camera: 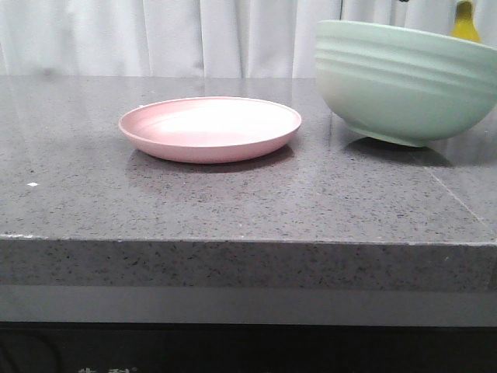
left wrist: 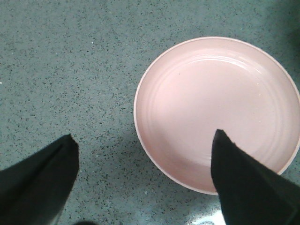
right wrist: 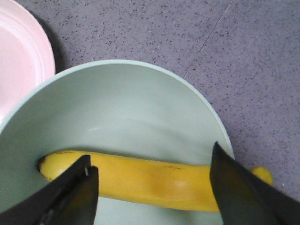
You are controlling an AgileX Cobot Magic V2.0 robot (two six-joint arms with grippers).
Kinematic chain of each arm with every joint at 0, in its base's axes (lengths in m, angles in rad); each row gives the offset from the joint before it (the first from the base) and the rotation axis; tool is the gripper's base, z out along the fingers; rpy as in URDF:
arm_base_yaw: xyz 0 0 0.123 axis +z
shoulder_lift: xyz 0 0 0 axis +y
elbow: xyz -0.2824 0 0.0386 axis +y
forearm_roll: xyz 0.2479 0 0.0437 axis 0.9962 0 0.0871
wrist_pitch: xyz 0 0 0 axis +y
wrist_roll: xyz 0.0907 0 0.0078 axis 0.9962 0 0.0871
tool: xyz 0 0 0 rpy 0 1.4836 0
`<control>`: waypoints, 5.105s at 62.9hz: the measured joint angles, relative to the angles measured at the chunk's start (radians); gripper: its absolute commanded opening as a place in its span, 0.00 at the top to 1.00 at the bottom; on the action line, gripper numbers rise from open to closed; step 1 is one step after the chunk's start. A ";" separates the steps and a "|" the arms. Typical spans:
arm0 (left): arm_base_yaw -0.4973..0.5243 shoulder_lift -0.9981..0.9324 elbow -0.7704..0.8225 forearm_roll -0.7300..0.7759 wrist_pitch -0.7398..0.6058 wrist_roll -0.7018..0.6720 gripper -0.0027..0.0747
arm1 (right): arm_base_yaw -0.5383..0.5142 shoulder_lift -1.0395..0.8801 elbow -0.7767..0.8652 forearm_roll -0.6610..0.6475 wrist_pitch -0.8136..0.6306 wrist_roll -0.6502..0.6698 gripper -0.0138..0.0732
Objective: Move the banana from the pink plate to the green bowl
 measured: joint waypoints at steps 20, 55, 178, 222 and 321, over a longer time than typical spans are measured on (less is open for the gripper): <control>0.026 0.000 0.000 0.004 -0.062 -0.082 0.51 | 0.000 -0.062 -0.036 0.016 0.002 0.149 0.47; 0.453 -0.237 0.122 0.001 -0.149 -0.130 0.99 | -0.038 -0.275 0.113 0.016 -0.020 0.301 0.90; 0.532 -1.499 1.174 -0.102 -0.387 -0.121 0.99 | -0.047 -1.649 1.544 0.034 -0.703 0.305 0.90; 0.526 -1.499 1.542 -0.269 -0.710 0.133 0.99 | -0.047 -1.649 1.544 0.034 -0.703 0.305 0.90; 0.516 -1.499 1.542 -0.266 -0.721 0.135 0.99 | -0.206 -1.748 1.895 0.025 -0.868 0.305 0.90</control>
